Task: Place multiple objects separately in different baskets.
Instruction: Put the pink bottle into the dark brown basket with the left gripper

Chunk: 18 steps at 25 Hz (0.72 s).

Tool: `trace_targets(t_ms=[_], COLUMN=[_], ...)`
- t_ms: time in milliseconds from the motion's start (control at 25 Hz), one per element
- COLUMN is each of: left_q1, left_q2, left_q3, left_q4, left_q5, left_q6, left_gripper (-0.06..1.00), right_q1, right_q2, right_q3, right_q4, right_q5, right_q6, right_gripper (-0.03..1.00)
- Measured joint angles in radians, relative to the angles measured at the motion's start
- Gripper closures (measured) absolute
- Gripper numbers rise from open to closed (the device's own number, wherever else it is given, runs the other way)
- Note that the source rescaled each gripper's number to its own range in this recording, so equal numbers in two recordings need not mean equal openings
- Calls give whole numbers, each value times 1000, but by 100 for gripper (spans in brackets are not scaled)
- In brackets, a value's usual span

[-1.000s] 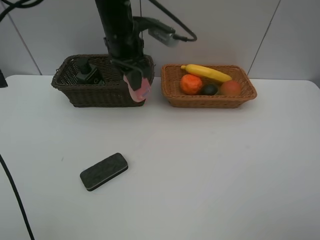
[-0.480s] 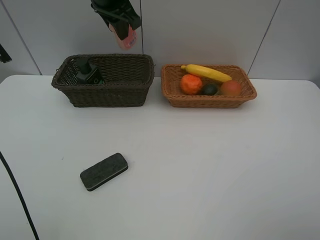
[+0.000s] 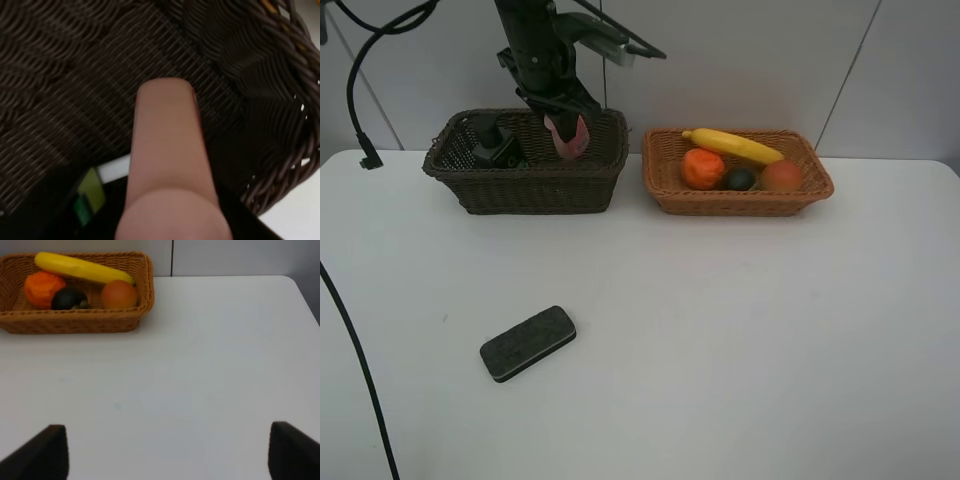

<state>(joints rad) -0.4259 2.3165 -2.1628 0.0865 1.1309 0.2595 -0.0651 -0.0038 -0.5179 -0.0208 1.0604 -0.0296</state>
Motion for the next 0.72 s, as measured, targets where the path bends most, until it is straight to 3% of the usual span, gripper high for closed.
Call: trace_targets(t_ms=[640,680,720], left_q1=[0,0,0], left_q2=[30,30,30], left_q3=[0,0,0], left_q4=[-5,-5,-5], left_q5=[-17,-17,-17], left_q6=[-12,-13,-20], left_gripper=[92,85,68], right_q1=[0,0,0], right_q2=[0,0,0], right_q3=[0,0,0], right_q4=[0,0,0], right_q5=[0,0,0], right_q6=[0,0,0], right_gripper=[-3,-3,-3])
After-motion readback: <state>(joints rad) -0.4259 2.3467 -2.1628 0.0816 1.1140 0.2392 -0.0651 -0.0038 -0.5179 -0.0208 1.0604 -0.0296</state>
